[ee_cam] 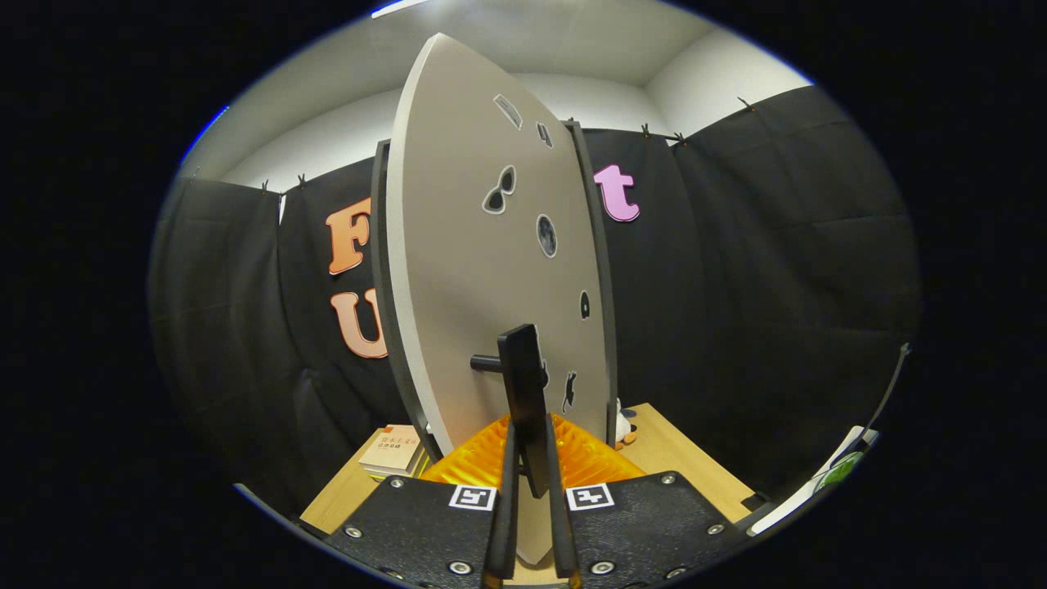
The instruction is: Open the shoe cabinet door, grab the shoes and put them into the shoe cabinet, then close the shoe cabinet door.
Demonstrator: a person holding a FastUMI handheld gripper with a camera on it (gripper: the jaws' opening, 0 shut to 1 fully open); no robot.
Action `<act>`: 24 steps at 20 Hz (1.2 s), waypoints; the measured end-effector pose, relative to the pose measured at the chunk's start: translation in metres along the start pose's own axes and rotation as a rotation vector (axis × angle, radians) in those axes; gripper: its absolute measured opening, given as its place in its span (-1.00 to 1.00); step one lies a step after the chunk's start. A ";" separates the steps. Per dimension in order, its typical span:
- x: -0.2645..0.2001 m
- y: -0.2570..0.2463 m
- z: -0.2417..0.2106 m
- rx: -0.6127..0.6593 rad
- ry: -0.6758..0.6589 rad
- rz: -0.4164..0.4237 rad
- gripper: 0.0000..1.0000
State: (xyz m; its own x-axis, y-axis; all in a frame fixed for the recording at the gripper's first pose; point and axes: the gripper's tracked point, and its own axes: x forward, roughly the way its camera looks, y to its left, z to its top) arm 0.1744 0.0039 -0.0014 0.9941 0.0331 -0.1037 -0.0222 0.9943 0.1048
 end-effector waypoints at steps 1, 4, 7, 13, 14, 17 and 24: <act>-0.001 -0.003 0.000 -0.003 -0.001 0.000 -0.65; -0.004 -0.010 -0.001 0.010 -0.010 -0.017 -0.65; -0.006 -0.021 -0.001 0.015 -0.014 -0.047 -0.65; -0.012 -0.049 -0.005 0.033 -0.004 -0.123 -0.66; -0.013 -0.052 -0.007 0.037 -0.002 -0.136 -0.66; -0.011 -0.059 -0.013 0.052 0.012 -0.175 -0.67; -0.026 -0.085 -0.016 0.065 0.011 -0.246 -0.72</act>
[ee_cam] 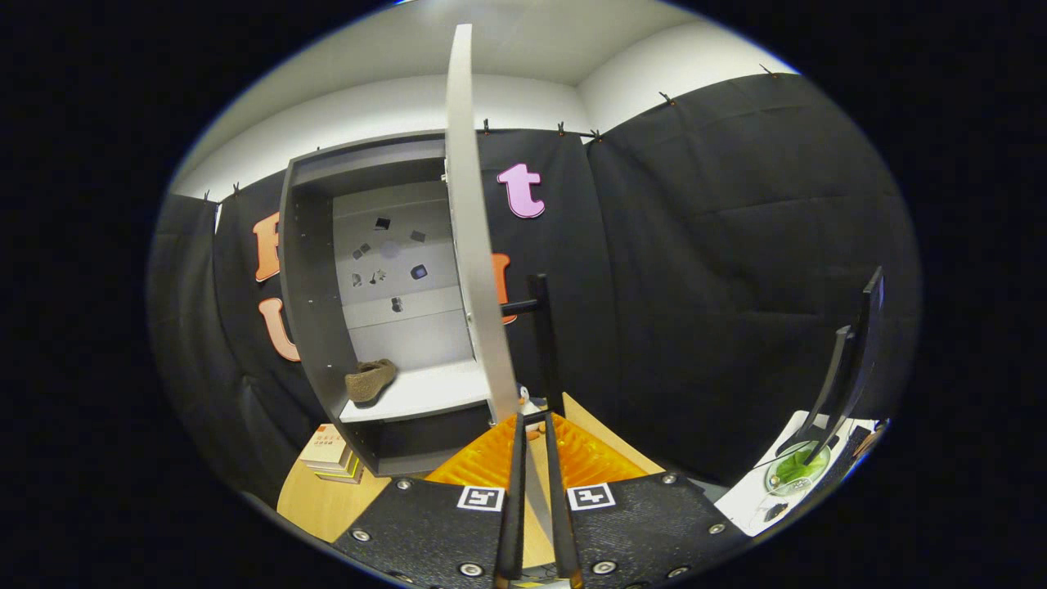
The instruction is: Open the shoe cabinet door, grab the shoes and put them into the shoe cabinet, then close the shoe cabinet door.
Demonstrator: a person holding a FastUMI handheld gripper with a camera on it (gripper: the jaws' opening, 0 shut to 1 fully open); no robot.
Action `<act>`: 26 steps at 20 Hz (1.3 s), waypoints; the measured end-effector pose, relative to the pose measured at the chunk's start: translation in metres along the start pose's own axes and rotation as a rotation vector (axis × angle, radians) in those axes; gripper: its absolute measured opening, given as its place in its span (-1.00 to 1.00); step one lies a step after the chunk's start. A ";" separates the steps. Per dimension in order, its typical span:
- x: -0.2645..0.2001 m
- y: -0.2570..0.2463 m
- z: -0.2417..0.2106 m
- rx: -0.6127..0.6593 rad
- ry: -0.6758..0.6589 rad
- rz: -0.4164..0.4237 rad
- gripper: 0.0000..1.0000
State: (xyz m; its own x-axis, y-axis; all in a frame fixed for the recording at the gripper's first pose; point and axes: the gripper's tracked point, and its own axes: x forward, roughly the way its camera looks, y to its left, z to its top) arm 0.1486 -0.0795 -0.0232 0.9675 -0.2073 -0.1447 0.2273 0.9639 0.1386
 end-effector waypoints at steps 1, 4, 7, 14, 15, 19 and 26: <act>0.000 -0.001 0.000 0.005 -0.001 -0.006 -0.72; -0.005 -0.001 -0.004 0.010 0.001 -0.008 -0.72; -0.008 0.000 -0.008 0.014 0.011 0.001 -0.73; -0.026 0.017 -0.029 -0.011 0.035 0.035 -0.73; -0.027 0.021 -0.031 -0.014 0.035 0.046 -0.73; -0.028 0.045 -0.045 -0.038 0.047 0.094 -0.73; -0.014 0.091 -0.096 -0.062 0.124 0.181 -0.71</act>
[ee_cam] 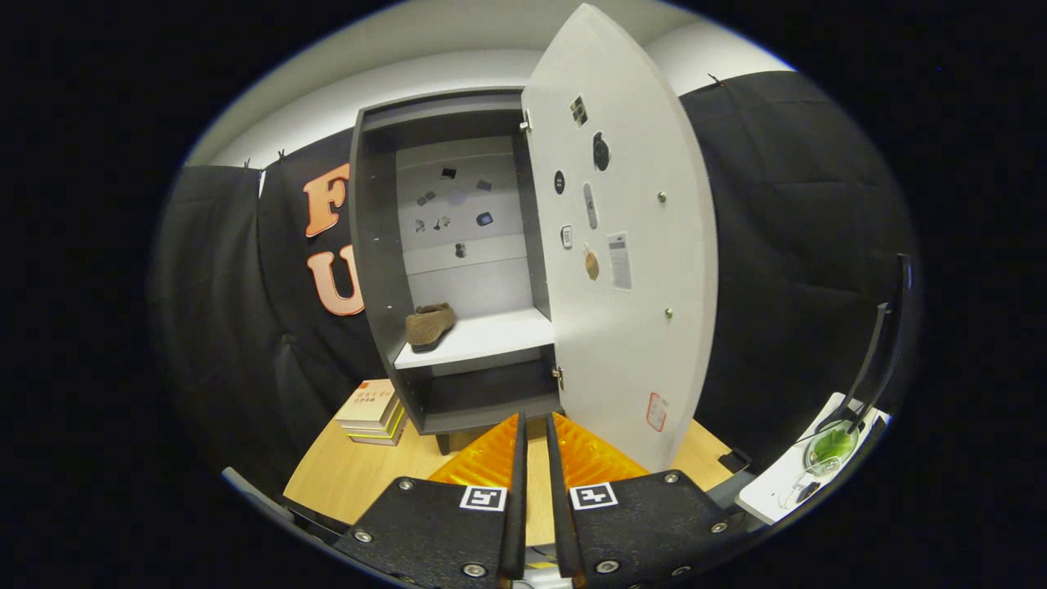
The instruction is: Open the shoe cabinet door, grab the shoes and put them into the shoe cabinet, then close the shoe cabinet door.
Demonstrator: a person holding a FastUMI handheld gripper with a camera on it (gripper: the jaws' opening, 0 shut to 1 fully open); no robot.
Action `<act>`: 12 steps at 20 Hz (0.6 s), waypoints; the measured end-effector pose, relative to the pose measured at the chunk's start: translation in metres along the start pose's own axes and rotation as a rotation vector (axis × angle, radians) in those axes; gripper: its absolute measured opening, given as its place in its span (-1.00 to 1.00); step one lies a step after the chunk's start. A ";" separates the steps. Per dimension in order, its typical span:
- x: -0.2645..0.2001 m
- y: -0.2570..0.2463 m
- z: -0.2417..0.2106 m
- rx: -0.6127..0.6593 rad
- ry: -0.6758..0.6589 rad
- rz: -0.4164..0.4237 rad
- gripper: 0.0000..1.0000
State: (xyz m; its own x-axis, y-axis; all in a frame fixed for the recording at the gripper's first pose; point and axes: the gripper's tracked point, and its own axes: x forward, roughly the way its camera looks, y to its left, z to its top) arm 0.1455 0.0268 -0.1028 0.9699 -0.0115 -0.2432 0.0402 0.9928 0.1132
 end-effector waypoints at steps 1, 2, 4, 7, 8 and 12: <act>0.004 0.005 -0.007 -0.005 0.013 0.011 -0.71; 0.008 0.012 -0.013 -0.011 0.022 0.027 -0.70; 0.018 0.025 -0.025 -0.032 0.036 0.057 -0.69; 0.035 0.042 -0.057 -0.053 0.104 0.091 -0.66; 0.040 0.051 -0.069 -0.049 0.132 0.112 -0.60; 0.066 0.072 -0.118 -0.044 0.233 0.162 -0.48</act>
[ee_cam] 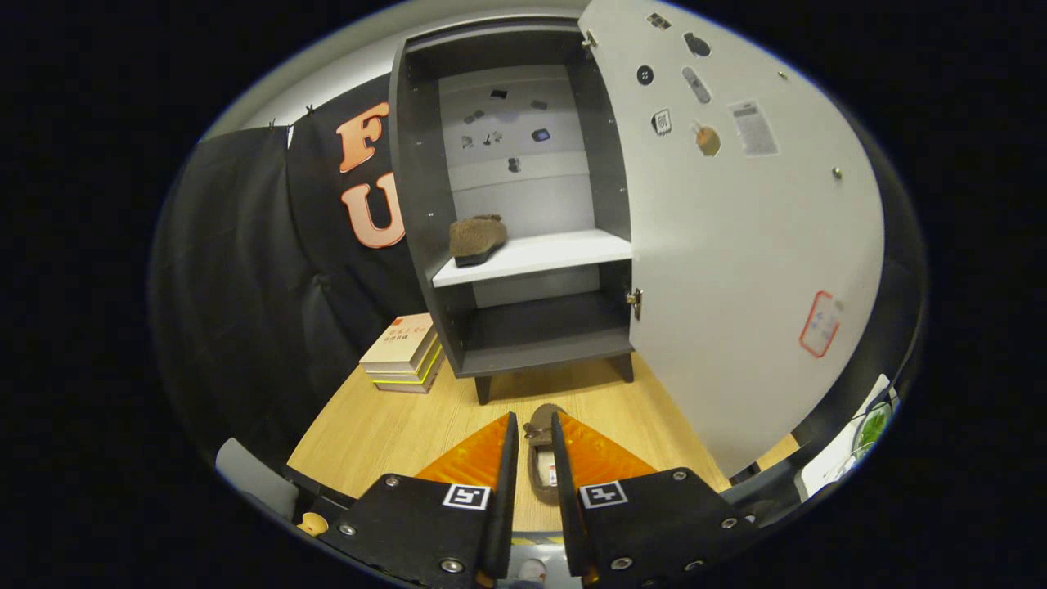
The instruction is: Open the shoe cabinet door, grab the shoes and put them into the shoe cabinet, then close the shoe cabinet door.
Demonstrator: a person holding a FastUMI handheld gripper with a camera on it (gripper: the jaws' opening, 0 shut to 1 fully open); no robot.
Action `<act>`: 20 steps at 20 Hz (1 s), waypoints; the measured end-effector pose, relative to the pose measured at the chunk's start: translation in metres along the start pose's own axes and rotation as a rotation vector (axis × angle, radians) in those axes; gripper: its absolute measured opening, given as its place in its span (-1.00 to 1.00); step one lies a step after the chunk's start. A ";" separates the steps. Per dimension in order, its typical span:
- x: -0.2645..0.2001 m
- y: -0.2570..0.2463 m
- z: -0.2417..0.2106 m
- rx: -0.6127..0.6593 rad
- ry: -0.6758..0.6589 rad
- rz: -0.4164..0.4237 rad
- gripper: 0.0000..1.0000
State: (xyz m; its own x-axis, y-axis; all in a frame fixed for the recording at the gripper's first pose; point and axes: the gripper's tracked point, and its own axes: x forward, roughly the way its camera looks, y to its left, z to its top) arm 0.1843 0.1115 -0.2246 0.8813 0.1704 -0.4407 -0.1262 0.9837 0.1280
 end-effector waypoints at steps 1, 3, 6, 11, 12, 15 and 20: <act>0.011 0.002 -0.010 -0.001 0.027 0.007 -0.47; 0.036 0.009 -0.027 0.000 0.075 0.027 -0.46; 0.067 0.013 -0.055 0.002 0.143 0.046 -0.45; 0.117 0.010 -0.105 0.013 0.253 0.057 -0.39; 0.127 0.009 -0.113 0.017 0.272 0.058 -0.38; 0.157 0.003 -0.141 0.038 0.326 0.060 -0.38; 0.190 -0.005 -0.167 0.033 0.383 0.040 -0.38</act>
State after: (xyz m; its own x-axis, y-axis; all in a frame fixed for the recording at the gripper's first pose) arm 0.2760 0.1489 -0.4574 0.6413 0.2238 -0.7339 -0.1369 0.9745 0.1776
